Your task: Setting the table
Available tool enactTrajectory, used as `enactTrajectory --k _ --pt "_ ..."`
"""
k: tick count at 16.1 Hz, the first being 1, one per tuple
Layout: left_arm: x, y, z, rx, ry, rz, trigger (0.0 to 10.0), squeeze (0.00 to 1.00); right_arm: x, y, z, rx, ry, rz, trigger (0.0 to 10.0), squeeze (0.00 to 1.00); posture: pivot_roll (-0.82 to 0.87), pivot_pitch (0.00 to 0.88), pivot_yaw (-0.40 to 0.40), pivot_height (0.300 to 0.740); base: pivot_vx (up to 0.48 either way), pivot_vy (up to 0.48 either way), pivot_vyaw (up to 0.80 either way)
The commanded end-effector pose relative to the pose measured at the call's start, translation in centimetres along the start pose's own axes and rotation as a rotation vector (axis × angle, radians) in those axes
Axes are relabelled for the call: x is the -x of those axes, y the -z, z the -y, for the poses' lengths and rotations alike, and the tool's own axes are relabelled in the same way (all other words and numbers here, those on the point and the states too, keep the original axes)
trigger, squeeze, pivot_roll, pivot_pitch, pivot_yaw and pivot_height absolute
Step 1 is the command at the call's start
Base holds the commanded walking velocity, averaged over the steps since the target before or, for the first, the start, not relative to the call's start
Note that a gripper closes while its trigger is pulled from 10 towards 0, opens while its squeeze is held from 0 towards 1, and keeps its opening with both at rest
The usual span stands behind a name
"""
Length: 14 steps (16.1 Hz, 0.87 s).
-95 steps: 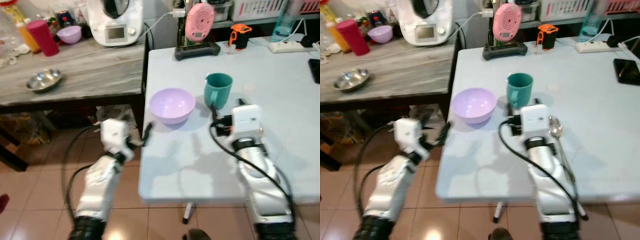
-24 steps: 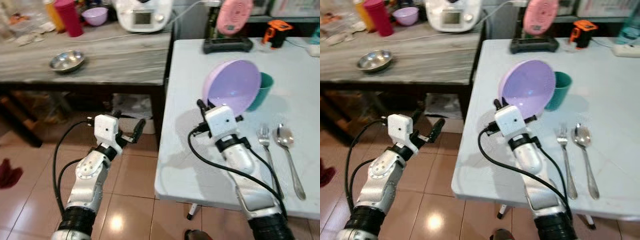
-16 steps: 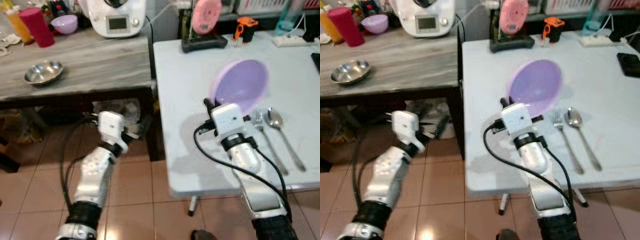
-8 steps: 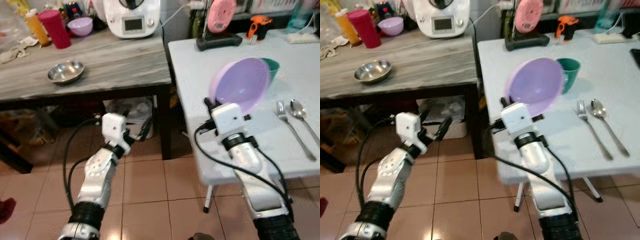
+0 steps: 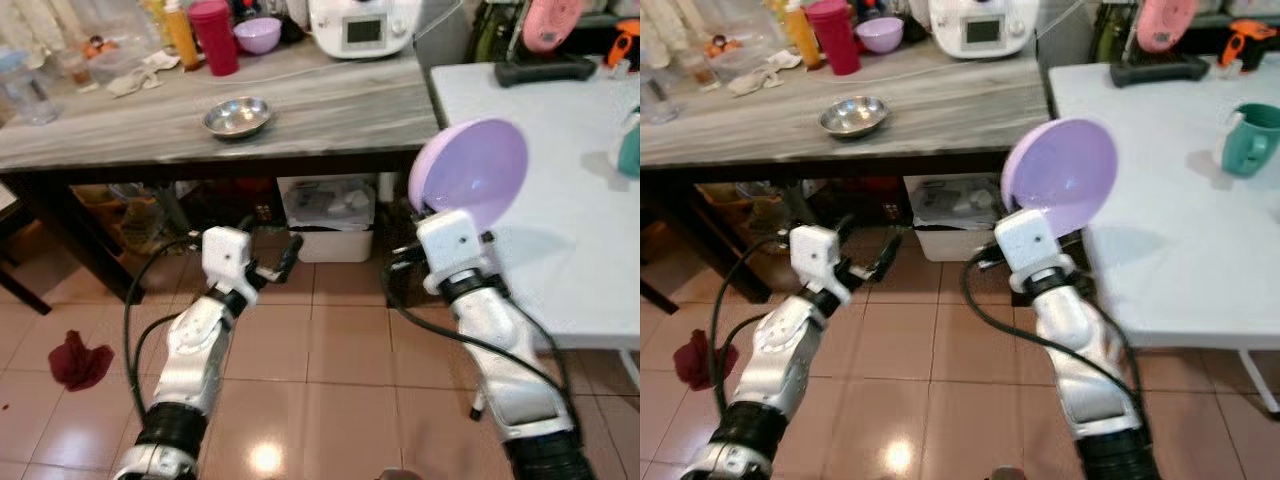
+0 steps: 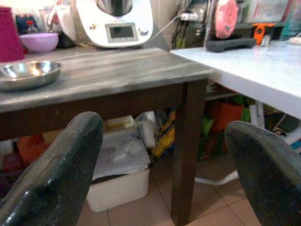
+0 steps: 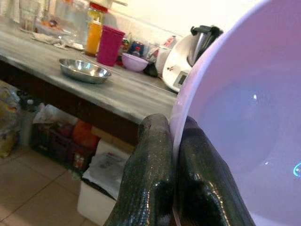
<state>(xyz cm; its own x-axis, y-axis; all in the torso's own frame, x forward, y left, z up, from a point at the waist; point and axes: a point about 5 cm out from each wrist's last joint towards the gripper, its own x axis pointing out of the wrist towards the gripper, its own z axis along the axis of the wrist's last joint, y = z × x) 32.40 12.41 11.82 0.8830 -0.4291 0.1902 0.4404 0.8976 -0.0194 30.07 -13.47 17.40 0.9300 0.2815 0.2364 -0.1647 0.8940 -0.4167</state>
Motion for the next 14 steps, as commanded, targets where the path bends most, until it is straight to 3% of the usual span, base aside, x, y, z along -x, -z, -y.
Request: enactTrajectory --k 1,5,7,11,14 --pt "0.6 0.0 -1.0 -0.026 -0.026 -0.013 10.0 0.00 -0.2 -0.9 -0.5 -0.006 -0.014 0.040 10.0 0.00 -0.27 0.069 0.097 0.740 0.000 0.364 0.00" --pt "0.6 0.0 -0.9 -0.028 -0.034 -0.014 10.0 0.00 -0.1 -0.4 0.0 -0.009 0.037 0.009 10.0 0.00 -0.27 0.073 0.095 0.740 0.000 0.359 0.00" --pt "0.6 0.1 -1.0 -0.028 -0.049 -0.015 10.0 0.00 -0.1 -0.3 0.1 -0.013 0.043 0.004 10.0 0.00 -0.27 0.073 0.094 0.740 0.000 0.251 -0.80" --pt "0.9 0.0 -1.5 -0.030 -0.101 -0.008 10.0 0.00 0.2 -0.1 0.5 -0.007 0.061 -0.005 10.0 0.00 -0.27 0.077 0.092 0.740 0.000 0.000 -0.80" --pt "1.2 0.3 -1.2 0.005 -0.100 -0.007 10.0 0.00 0.6 -0.1 -0.3 -0.022 0.032 -0.001 10.0 0.00 -0.27 0.079 0.088 0.740 0.080 0.000 0.00"
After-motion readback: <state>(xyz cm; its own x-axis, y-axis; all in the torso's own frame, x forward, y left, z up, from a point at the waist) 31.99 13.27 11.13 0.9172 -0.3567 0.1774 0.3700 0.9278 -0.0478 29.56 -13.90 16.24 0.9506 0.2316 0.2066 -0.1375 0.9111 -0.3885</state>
